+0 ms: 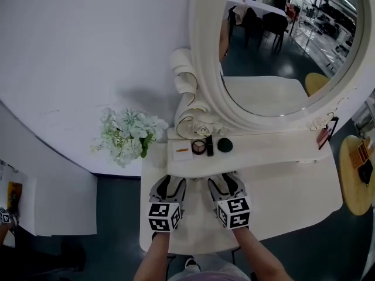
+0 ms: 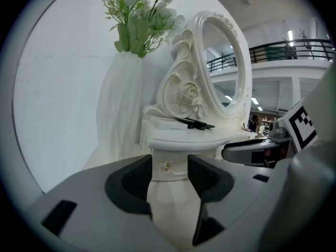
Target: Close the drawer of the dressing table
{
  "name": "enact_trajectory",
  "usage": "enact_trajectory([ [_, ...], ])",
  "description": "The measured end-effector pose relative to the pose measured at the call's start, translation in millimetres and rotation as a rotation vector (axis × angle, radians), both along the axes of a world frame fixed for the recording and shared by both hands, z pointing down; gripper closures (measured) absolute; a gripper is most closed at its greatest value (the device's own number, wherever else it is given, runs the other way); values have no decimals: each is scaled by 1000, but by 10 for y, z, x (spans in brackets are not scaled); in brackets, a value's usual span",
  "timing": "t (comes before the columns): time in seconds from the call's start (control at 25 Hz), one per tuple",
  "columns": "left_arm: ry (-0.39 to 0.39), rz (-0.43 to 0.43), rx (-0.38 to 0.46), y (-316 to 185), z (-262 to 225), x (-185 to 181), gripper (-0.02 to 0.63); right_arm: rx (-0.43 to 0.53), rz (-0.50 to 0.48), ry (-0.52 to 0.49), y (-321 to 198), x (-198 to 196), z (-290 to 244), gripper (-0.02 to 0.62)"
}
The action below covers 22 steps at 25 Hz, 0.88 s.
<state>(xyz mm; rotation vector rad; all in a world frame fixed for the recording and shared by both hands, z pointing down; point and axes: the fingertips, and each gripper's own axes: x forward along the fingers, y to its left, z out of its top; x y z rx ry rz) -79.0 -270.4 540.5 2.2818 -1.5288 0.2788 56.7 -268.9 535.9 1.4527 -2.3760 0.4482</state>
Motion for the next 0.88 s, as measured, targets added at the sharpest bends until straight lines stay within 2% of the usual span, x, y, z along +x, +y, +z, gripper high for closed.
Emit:
enact_trajectory([
  [0.6, 12, 7, 50, 325, -245, 44, 434, -9, 18, -42, 461, -11, -171, 399],
  [0.88, 14, 7, 64, 490, -321, 8, 460, 14, 22, -51, 616, -44, -307, 414],
])
